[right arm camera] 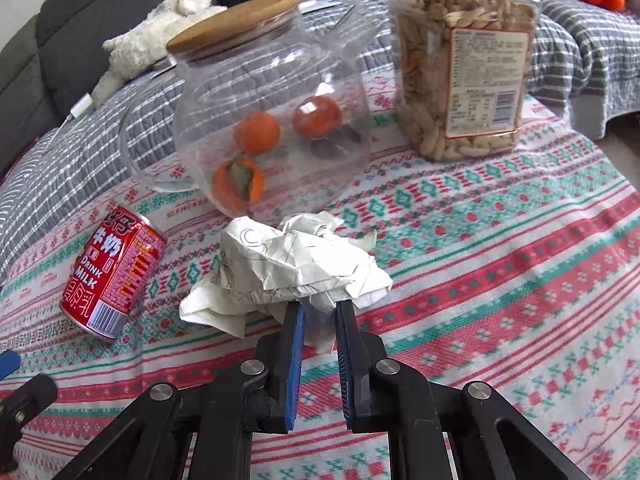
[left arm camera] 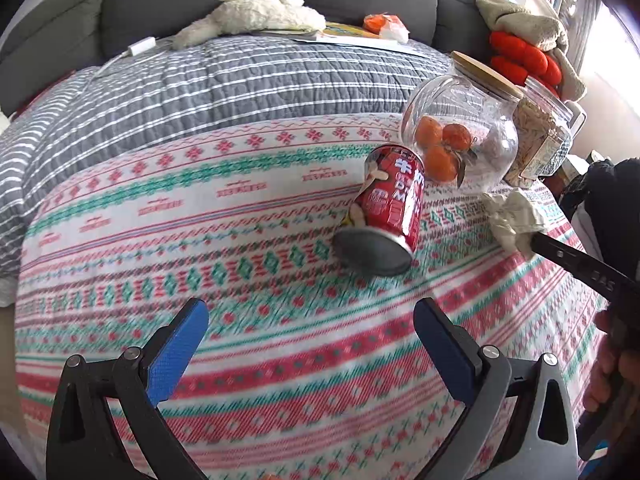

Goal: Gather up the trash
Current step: 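Grasp the red milk can with the left tool while the right tool grasps the crumpled white paper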

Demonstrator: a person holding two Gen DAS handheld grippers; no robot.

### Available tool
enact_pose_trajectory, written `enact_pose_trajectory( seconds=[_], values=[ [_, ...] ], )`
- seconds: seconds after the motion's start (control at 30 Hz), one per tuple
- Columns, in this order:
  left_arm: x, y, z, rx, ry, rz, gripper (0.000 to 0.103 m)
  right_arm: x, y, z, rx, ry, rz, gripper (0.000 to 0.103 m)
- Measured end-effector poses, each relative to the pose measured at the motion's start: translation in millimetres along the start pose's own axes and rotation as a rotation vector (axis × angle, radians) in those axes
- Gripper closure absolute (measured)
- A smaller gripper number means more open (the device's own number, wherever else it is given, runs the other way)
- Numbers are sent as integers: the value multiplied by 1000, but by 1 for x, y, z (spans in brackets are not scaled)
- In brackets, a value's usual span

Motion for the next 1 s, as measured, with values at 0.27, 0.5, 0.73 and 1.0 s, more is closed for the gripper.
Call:
enact_pose_trajectory(
  seconds=[0.27,0.5,0.73,1.0],
  values=[
    [-21,29,28,-36,-96,-34,9,-18,7,-16,-10,32,36,93],
    [-27,35,44,5,-137,-63,40,-28,7,-13,2,78,111,42],
    [-19,24,29,4,-103,-74,41,-23,11,2,-49,51,89,29],
    [7,0,-1,2,-70,-117,42,-23,6,19,-28,64,33,63]
  ],
)
Point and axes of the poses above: each gripper's, at about its wrist camera, not at the fingertips, and z roughly the way its jaws point, x to its left, y to its top, the point moved 3 cm from there along z, roughly the way its jaws point, and after that the axes turned 2 degrees about z, right-handed, at the moved point
